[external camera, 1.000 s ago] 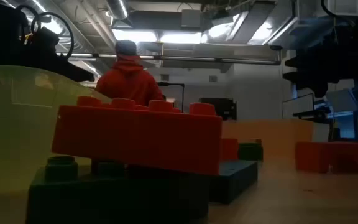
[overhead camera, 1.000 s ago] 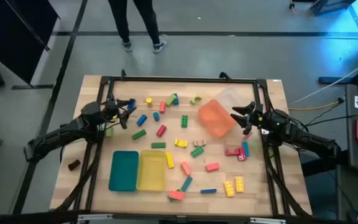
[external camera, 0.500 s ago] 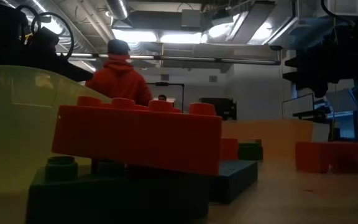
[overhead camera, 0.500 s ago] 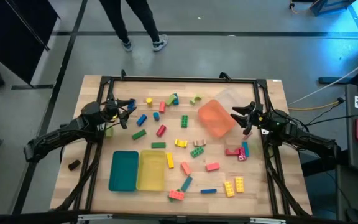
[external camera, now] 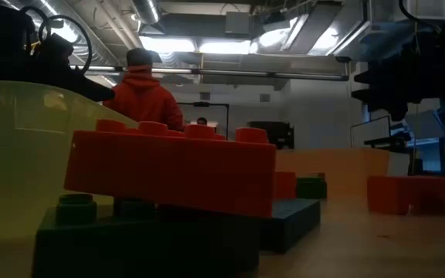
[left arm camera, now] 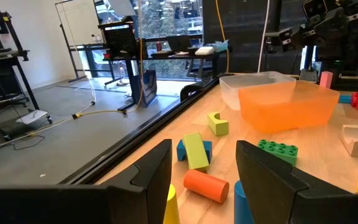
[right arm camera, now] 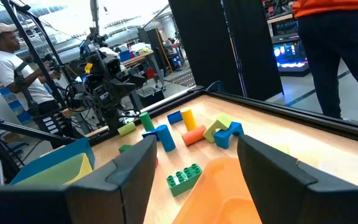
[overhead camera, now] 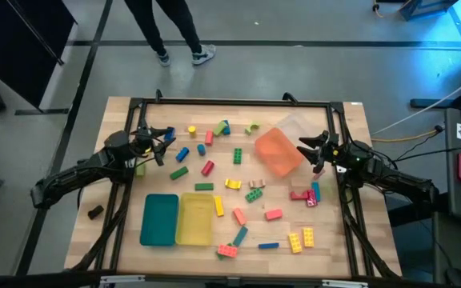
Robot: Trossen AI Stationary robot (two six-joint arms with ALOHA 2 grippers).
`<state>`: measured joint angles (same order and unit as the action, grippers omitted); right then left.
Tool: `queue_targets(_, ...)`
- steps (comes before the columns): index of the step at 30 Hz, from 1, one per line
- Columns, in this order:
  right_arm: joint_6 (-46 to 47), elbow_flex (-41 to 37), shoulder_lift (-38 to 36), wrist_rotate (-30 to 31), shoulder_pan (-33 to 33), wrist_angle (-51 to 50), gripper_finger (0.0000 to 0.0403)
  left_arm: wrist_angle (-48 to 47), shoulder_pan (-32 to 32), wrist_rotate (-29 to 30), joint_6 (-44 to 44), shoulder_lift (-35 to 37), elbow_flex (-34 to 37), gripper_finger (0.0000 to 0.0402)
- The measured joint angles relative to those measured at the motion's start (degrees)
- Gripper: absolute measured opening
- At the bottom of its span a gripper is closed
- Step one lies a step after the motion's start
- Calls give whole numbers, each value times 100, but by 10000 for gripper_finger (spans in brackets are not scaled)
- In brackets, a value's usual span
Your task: Sort blocks by size
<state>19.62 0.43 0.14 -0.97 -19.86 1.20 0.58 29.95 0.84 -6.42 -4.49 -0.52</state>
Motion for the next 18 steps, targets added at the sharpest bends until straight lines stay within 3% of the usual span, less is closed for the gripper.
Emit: queue_targets(18, -57, 0, -2, 144, -2, 44, 225, 0, 0, 0, 0, 0, -1, 164)
